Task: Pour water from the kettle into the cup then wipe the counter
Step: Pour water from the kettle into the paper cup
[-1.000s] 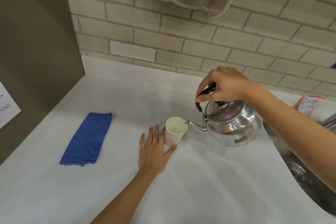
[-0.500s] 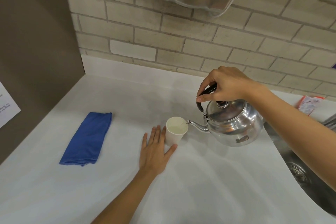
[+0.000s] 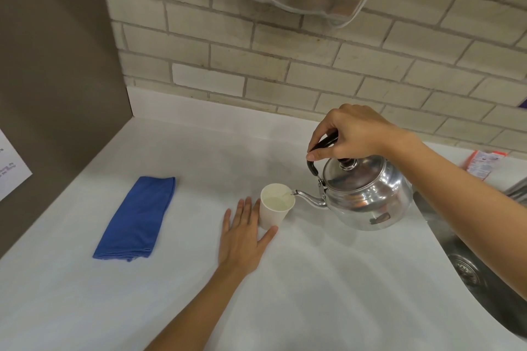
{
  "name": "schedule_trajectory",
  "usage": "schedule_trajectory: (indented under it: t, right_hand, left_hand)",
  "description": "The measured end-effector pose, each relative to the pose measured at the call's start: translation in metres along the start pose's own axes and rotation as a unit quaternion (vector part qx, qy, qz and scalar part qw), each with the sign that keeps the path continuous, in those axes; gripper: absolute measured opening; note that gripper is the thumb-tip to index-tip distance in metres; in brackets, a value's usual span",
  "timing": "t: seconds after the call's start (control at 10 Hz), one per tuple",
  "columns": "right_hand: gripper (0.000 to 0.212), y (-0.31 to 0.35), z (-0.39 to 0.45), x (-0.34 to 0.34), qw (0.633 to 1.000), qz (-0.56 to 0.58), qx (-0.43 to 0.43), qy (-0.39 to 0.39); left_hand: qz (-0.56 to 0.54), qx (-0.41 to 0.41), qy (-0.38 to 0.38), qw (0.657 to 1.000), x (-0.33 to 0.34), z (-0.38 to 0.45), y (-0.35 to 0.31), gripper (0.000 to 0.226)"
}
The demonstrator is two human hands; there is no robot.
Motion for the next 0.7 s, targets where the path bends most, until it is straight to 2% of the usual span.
schedule_trajectory:
  t: [0.7]
  right_hand:
    - [0.029,0.003,-0.003,-0.0026,1.0,-0.002,-0.003,0.003]
  left_hand:
    - [0.005,0.0,0.001,1.0,0.0027,0.0009,0.0009,0.083]
Point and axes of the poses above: each hand's wrist, its own z-axis towards the middle knuckle, its own x-axis out of the palm, y = z × x, the point moved 9 cm from there along z, towards the middle knuckle, and after that the axes turned 10 degrees about -x, right-handed, at the moved point
